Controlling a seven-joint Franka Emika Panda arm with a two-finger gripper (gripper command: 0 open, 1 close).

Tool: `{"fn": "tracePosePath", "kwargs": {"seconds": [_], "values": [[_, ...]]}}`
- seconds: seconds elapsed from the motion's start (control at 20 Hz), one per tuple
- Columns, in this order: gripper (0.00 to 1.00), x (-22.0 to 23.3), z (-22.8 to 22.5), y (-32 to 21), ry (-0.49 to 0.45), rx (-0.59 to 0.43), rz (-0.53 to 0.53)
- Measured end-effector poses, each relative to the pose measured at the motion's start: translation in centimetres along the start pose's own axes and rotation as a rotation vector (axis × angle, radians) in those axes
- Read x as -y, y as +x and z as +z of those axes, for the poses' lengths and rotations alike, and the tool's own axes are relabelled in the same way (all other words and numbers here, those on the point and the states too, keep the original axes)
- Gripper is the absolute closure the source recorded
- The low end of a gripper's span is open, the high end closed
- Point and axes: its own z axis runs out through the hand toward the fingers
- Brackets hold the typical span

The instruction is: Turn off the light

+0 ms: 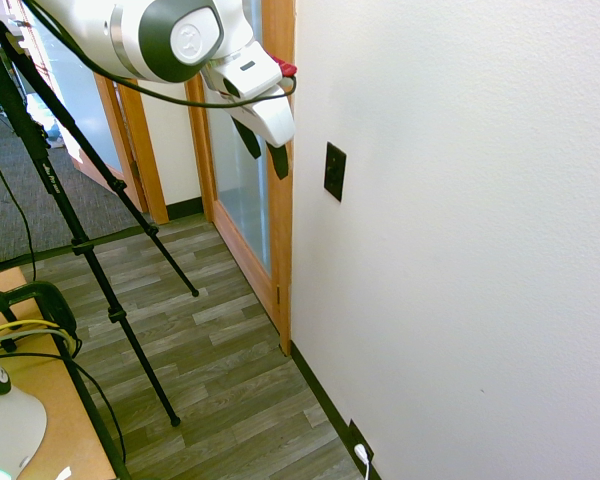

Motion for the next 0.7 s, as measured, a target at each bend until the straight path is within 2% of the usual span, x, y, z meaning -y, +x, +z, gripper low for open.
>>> {"fn": "tracePosePath", "kwargs": {"seconds": [0.2, 0.6, 0.65, 0.7], "values": [[0.0, 1.8, 1.5, 1.6, 0.02, -0.076, 0.05], [0.0, 6.1, 4.5, 3.9, 0.037, -0.093, 0.099], [1.0, 6.6, 5.0, 4.1, 0.032, -0.091, 0.101], [1.0, 7.0, 5.5, 4.4, 0.027, -0.089, 0.103]]}}
